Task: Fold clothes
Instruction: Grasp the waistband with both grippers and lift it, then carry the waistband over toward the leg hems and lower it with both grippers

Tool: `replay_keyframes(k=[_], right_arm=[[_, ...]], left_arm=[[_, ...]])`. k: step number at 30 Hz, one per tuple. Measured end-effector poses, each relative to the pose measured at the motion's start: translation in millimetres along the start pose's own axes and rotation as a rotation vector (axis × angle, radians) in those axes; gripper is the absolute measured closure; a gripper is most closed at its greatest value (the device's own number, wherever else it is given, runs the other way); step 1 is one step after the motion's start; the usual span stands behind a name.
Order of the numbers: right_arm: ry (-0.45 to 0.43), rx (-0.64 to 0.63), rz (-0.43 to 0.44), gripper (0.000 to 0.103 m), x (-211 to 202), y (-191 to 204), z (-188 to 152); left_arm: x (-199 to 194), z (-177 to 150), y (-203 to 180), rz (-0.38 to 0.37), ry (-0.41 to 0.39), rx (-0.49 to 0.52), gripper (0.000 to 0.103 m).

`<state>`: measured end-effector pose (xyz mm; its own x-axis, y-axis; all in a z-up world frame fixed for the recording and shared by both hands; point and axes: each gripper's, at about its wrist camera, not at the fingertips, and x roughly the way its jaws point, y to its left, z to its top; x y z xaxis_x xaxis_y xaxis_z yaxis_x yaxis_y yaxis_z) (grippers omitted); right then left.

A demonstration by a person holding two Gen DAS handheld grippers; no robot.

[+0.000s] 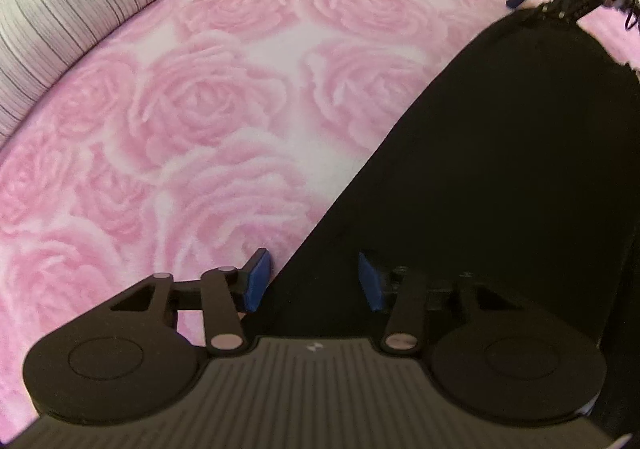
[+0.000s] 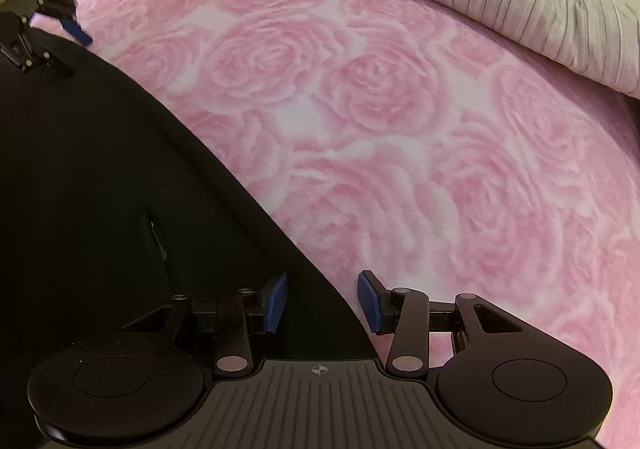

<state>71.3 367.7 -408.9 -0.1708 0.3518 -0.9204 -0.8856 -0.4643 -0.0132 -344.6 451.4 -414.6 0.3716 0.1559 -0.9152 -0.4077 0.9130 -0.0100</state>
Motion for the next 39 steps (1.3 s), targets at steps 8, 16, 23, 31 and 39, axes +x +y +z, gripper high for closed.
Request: replay_keyframes(k=[8, 16, 23, 31, 39], right_arm=[[-0.028, -0.055, -0.089, 0.101, -28.4, 28.9, -2.2], [-0.197, -0.119, -0.314, 0.101, -135.5, 115.9, -41.3], [-0.097, -0.072, -0.317, 0.101, -198.4, 224.5, -126.9], [0.182, 0.118, -0.234, 0.090, -154.2, 275.9, -214.2], [-0.107, 0.973, -0.078, 0.061, -201.1, 212.7, -268.4]], left_arm=[[-26.1, -0.3, -20.8, 0.029, -0.034, 0.040, 0.101], [-153.2, -53.9, -100.2, 0.133, -0.253, -0.154, 0.101], [-194.6, -146.4, -213.4, 0.070, -0.161, -0.400, 0.100], [-161.8, -198.1, -261.7, 0.048, -0.033, -0.708, 0.089], [-190.6, -233.8, -257.4, 0.044, -0.160, -1.125, 0.057]])
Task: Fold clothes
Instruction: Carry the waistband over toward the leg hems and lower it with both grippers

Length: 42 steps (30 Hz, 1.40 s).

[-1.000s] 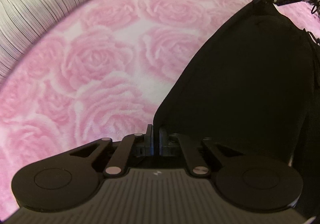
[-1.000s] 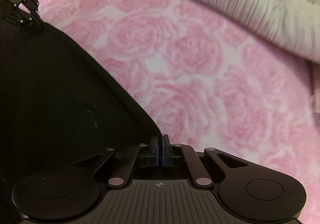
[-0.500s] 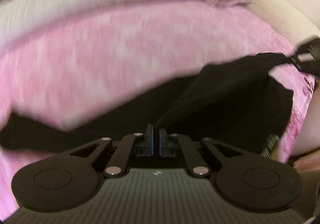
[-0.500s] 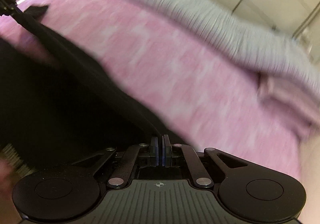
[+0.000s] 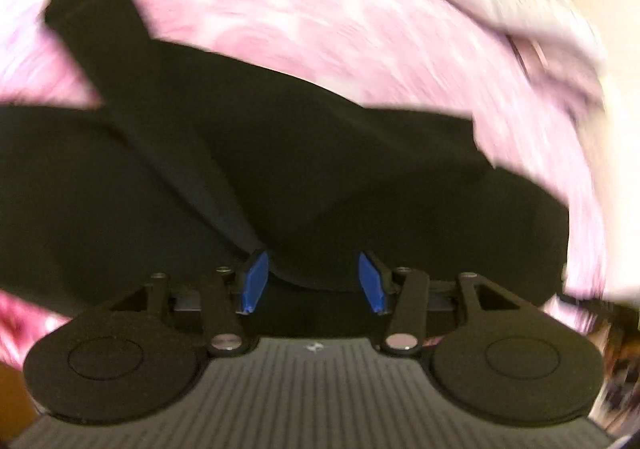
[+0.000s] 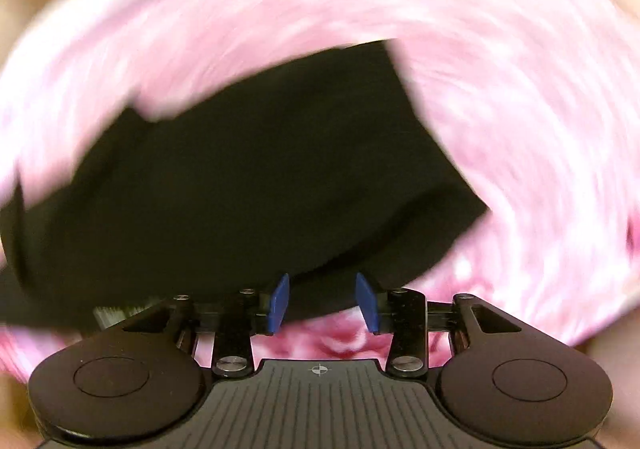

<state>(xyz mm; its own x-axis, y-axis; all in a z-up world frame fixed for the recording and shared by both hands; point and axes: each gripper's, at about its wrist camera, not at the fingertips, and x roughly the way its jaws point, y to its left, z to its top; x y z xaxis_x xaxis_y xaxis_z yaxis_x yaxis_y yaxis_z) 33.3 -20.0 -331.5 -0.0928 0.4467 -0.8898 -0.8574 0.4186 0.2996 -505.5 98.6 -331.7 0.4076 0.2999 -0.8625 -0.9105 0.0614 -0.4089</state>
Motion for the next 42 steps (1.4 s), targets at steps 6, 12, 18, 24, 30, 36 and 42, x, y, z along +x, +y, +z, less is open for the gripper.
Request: replay_keyframes(k=[6, 12, 18, 24, 30, 36, 42], right_arm=[[-0.103, 0.534, 0.176, 0.061, -2.6, -56.7, -4.3], [-0.165, 0.686, 0.202, 0.061, 7.0, -68.6, -3.7], [-0.199, 0.742, 0.218, 0.061, 17.5, -93.7, 7.3], [-0.179, 0.621, 0.150, 0.091, 25.2, -86.8, 15.6], [-0.254, 0.489, 0.144, 0.095, -5.1, -77.6, 18.5], [-0.229, 0.461, 0.108, 0.095, -10.2, -83.6, 9.4], [-0.227, 0.445, 0.097, 0.095, -12.7, -86.1, 5.2]], left_arm=[[16.7, 15.0, 34.4, 0.009, -0.077, -0.321, 0.057], [40.0, 31.9, 45.9, 0.016, -0.093, -0.387, 0.072], [49.4, 27.3, 40.5, 0.008, -0.064, -0.338, 0.089], [51.2, 26.8, 29.5, 0.014, -0.105, -0.265, 0.101], [19.3, 10.2, 22.9, 0.037, -0.191, -0.223, 0.101], [3.3, -22.9, 30.0, 0.057, -0.203, -0.197, 0.101], [-7.3, -30.2, 34.9, 0.071, -0.216, -0.167, 0.101]])
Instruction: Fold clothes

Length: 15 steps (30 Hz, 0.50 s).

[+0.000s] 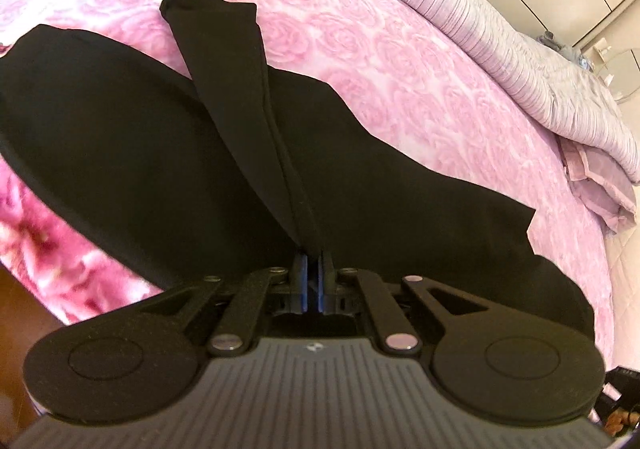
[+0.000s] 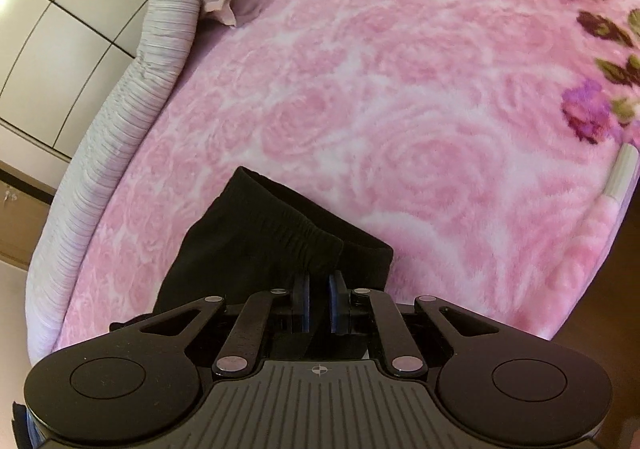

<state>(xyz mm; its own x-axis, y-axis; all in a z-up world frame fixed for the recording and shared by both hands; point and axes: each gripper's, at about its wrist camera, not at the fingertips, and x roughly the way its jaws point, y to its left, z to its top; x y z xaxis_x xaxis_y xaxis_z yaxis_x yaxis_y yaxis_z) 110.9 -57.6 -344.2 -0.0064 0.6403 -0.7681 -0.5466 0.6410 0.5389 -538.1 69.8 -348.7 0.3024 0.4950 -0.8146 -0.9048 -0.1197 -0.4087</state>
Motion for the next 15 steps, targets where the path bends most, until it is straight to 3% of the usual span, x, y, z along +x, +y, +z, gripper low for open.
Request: replay_keyframes(k=[8, 12, 15], right_arm=[[0.023, -0.025, -0.040, 0.095, 12.7, -6.8, -1.9], [0.054, -0.076, -0.102, 0.093, 25.9, -6.3, -8.6], [0.063, -0.149, -0.184, 0.075, 25.1, 9.7, -8.5]], left_arm=[[6.6, -23.4, 4.2, 0.040, 0.005, 0.052, 0.101], [28.1, -34.3, 5.7, 0.099, 0.043, 0.087, 0.099], [25.2, -32.7, -2.7, 0.128, 0.037, 0.122, 0.096]])
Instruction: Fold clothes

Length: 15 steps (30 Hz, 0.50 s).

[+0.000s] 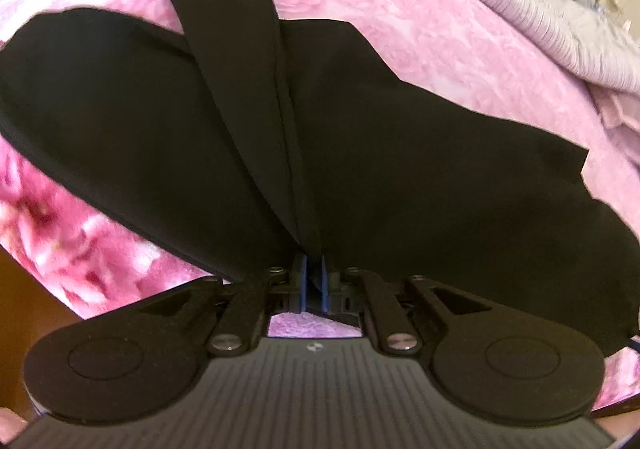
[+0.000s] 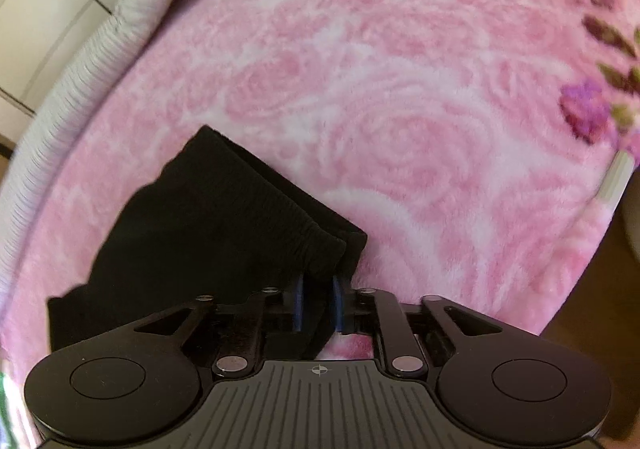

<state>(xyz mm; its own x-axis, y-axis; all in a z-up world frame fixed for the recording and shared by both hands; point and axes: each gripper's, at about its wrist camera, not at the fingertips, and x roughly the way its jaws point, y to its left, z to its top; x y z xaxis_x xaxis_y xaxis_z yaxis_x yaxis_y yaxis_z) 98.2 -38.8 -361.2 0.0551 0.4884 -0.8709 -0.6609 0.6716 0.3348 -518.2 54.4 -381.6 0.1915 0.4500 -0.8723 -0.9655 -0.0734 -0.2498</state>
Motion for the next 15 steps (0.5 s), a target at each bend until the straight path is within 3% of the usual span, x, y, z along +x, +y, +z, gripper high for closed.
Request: replay_keyframes(k=[1, 6, 9, 12, 15], right_arm=[[-0.009, -0.046, -0.042, 0.065, -5.7, 7.9, 1.0], [-0.131, -0.246, -0.134, 0.062, -36.6, 45.0, -11.6], [-0.052, -0.277, -0.092, 0.062, -18.8, 56.1, -24.3], [0.048, -0.273, -0.171, 0.062, 9.3, 64.4, -37.4], [0.039, -0.243, -0.180, 0.062, 7.2, 77.8, -45.5]], left_arm=[[-4.8, 1.3, -2.6, 0.008, -0.003, 0.014, 0.092], [-38.7, 3.4, 2.1, 0.037, -0.065, 0.025, 0.091], [-45.7, 6.0, 22.3, 0.065, -0.114, -0.015, 0.091], [-40.8, 13.9, 48.7, 0.121, -0.131, -0.048, 0.091], [-38.6, 26.2, 73.3, 0.146, -0.165, -0.056, 0.091]])
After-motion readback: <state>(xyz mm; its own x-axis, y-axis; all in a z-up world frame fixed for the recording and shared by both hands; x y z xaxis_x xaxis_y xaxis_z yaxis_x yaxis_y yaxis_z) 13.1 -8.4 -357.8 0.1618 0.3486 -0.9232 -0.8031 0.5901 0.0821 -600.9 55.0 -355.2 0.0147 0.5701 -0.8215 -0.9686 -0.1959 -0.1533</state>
